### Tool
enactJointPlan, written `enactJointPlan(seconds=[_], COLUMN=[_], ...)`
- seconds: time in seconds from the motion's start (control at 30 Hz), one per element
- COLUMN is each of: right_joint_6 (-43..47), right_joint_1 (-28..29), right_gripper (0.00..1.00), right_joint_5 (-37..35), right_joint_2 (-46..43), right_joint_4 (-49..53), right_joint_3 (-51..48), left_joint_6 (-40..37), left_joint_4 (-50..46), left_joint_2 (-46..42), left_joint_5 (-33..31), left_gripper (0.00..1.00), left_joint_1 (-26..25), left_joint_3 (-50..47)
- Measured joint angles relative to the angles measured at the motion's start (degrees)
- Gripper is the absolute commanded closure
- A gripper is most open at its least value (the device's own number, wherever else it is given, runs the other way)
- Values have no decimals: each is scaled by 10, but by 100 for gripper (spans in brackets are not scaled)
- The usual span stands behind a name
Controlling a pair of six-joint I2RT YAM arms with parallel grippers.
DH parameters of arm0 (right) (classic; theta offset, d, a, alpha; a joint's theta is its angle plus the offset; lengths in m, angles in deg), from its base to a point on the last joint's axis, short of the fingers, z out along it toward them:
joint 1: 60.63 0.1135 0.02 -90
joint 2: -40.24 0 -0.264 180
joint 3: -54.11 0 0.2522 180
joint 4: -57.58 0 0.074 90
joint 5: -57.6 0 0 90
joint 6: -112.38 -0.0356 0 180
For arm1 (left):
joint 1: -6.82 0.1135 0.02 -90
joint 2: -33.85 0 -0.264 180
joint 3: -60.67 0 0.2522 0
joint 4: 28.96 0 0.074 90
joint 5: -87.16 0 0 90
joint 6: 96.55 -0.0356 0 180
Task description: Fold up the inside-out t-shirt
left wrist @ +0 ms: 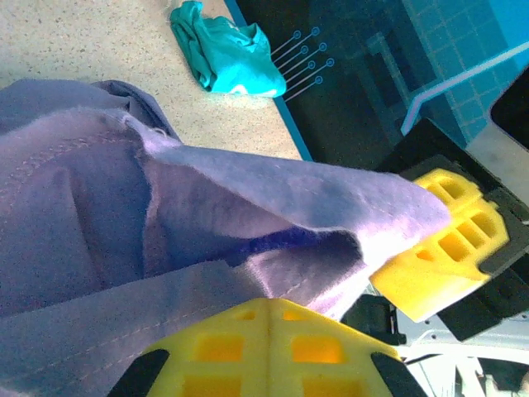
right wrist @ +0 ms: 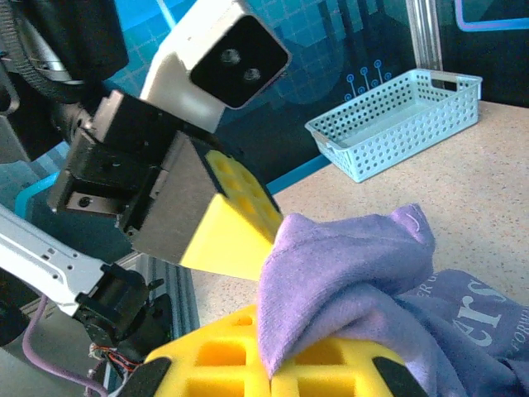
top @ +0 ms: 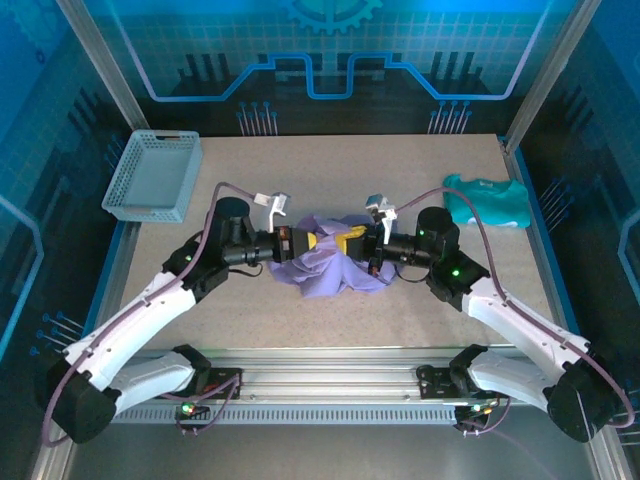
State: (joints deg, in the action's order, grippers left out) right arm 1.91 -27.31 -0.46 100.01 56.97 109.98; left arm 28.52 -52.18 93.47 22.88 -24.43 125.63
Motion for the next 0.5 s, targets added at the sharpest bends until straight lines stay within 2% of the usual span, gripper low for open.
enactJointPlan(seconds=[0.1,0.37,0.5], right_joint_6=[0,30,49], right_joint_1=[1,34,45], right_gripper=[93,68,57], right_joint_5=[-11,-41,-50], right_joint_2=[0,29,37], right_joint_4=[7,50,89], right_joint_3=[0,17,23], left_joint_6=[-3,-11,-50], left_joint_4=[13,34,32], left_joint_2=[-13,-49,-70], left_joint_5=[0,-8,-33], left_gripper=[100,100,100], left_joint_1=[0,0,0], left_joint_3=[-12,-35,-35])
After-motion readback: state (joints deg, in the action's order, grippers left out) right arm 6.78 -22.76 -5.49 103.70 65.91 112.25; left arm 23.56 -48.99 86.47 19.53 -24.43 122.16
